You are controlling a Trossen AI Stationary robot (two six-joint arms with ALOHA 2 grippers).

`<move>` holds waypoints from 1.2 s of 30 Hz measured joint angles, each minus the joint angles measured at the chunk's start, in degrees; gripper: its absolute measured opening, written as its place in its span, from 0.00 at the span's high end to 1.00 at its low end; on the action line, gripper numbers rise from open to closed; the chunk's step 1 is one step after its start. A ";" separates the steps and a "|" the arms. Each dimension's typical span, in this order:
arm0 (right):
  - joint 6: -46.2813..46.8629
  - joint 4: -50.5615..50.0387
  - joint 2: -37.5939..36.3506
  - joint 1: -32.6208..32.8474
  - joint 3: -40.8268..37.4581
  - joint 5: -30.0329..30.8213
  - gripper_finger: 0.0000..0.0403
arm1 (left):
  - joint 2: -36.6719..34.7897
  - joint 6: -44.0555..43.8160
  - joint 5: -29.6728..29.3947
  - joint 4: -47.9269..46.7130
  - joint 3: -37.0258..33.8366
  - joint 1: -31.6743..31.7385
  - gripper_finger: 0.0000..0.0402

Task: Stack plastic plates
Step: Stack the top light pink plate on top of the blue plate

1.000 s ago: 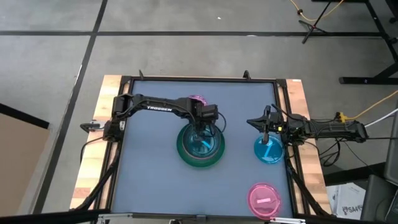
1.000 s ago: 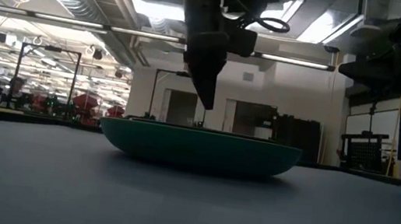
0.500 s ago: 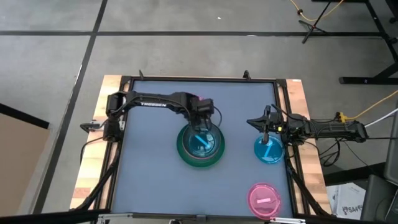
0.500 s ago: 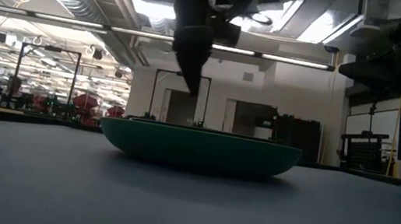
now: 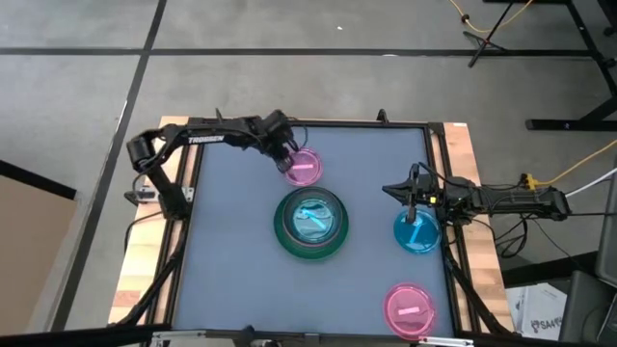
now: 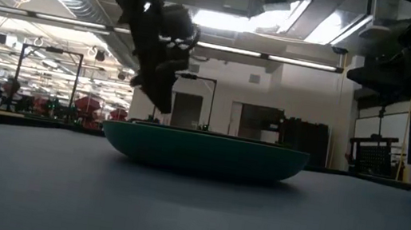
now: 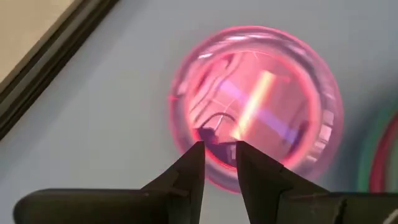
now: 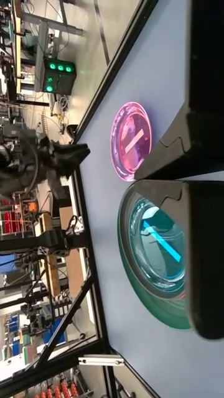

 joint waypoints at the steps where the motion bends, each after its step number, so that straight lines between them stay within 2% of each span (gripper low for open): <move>1: -0.01 0.00 0.00 0.00 -0.01 0.01 1.00 | 0.03 -0.41 0.09 1.12 -0.85 1.12 0.79; 6: -0.29 0.00 0.00 0.01 0.00 0.38 1.00 | 1.58 -3.18 0.26 2.38 -2.30 4.84 0.79; 9: -1.37 0.00 0.00 0.00 -0.01 0.39 1.00 | 2.79 -5.30 3.68 3.05 -2.30 6.18 0.79; 12: -1.44 0.00 0.00 0.01 -0.01 0.38 1.00 | 4.66 -6.67 6.39 3.47 -2.30 6.74 0.79; 21: -1.42 -0.07 0.00 0.01 0.01 0.38 1.00 | 8.54 -6.81 8.55 6.69 -2.30 6.79 0.79; 36: -1.42 -0.18 0.00 0.01 -0.01 0.36 1.00 | 10.64 -6.66 6.32 6.57 -2.30 6.79 0.79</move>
